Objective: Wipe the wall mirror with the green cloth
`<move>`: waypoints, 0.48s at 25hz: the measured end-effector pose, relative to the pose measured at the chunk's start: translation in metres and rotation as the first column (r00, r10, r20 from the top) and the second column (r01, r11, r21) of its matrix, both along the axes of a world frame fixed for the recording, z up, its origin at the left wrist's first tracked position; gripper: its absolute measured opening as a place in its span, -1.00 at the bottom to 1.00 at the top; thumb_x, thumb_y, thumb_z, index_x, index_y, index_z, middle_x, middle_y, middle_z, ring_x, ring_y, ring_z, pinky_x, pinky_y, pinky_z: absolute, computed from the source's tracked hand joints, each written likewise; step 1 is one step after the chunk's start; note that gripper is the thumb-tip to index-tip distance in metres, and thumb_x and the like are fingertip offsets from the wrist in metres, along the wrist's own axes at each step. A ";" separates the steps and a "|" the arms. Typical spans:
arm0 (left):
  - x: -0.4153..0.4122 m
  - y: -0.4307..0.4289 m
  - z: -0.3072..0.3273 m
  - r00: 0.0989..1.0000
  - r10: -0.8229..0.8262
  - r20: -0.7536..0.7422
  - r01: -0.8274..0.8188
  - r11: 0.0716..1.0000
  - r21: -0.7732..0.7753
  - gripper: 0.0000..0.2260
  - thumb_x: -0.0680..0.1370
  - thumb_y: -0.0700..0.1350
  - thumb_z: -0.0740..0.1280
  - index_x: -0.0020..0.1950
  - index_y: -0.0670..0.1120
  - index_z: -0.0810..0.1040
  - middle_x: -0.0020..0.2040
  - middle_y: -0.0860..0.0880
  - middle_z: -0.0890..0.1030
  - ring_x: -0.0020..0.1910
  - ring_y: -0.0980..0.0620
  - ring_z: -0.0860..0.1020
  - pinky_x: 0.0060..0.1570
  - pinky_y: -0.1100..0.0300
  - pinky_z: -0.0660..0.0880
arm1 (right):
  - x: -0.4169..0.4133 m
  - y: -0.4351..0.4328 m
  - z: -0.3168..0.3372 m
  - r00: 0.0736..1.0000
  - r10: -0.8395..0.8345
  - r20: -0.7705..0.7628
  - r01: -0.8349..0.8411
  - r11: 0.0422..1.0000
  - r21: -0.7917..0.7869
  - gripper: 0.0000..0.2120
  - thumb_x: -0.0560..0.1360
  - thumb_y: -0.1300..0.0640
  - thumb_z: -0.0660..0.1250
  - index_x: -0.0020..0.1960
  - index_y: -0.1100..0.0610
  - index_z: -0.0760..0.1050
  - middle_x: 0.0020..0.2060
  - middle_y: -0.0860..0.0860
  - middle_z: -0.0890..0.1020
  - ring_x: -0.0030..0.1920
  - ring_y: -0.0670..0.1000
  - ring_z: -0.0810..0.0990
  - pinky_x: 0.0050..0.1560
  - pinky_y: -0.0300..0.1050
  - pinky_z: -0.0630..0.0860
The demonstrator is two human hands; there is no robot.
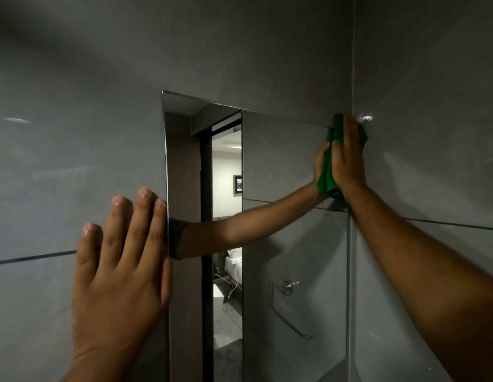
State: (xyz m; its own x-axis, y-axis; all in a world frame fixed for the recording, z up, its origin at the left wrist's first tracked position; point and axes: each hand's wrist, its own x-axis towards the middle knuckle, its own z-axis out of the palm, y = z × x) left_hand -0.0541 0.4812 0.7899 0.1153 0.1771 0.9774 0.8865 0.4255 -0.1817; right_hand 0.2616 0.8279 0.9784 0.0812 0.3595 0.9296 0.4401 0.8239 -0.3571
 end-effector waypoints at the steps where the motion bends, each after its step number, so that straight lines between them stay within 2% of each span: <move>1: 0.001 0.000 0.000 1.000 0.007 -0.003 -0.007 1.000 -0.006 -0.29 0.73 0.04 0.13 0.88 -0.12 0.11 0.89 -0.16 0.04 0.86 -0.25 0.01 0.80 -0.26 -0.11 | 0.000 -0.003 0.005 1.000 0.002 0.002 -0.002 1.000 -0.001 -0.36 0.65 -0.10 -0.05 0.72 -0.03 0.00 0.72 -0.02 0.08 0.71 0.02 0.04 0.64 -0.09 0.01; 7: 0.002 -0.003 0.001 0.999 0.051 0.016 -0.051 0.999 -0.004 -0.30 0.72 0.02 0.13 0.87 -0.14 0.16 0.88 -0.17 0.07 0.86 -0.25 0.02 0.80 -0.29 -0.07 | -0.026 -0.024 -0.002 0.999 -0.031 -0.040 0.031 1.000 0.004 -0.37 0.67 -0.01 -0.07 0.73 0.05 0.00 0.72 0.01 0.07 0.72 0.01 0.02 0.72 0.04 -0.06; 10: 0.007 -0.005 0.003 0.997 0.066 0.030 -0.066 0.998 -0.010 -0.31 0.73 0.02 0.13 0.87 -0.13 0.15 0.88 -0.16 0.09 0.86 -0.24 0.05 0.79 -0.30 -0.02 | -0.063 -0.059 -0.001 1.000 -0.014 -0.027 0.017 0.993 0.116 -0.36 0.67 -0.05 -0.09 0.73 0.09 0.01 0.72 0.05 0.08 0.72 0.04 0.02 0.71 0.00 -0.08; 12: 0.008 -0.004 0.002 0.997 0.070 0.025 -0.070 0.997 -0.009 -0.31 0.74 0.03 0.12 0.87 -0.13 0.15 0.88 -0.16 0.08 0.86 -0.24 0.05 0.78 -0.29 -0.01 | -0.093 -0.097 0.001 1.000 -0.016 0.010 0.013 0.977 0.213 -0.38 0.70 -0.03 -0.06 0.72 0.10 0.01 0.72 0.07 0.07 0.72 0.06 0.01 0.72 0.13 -0.01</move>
State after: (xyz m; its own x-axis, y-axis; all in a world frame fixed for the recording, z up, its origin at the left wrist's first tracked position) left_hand -0.0462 0.4767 0.7923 0.0772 0.1920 0.9784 0.8588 0.4856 -0.1631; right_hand 0.1684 0.7310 0.9792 0.0741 0.1524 0.9855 0.4555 0.8739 -0.1694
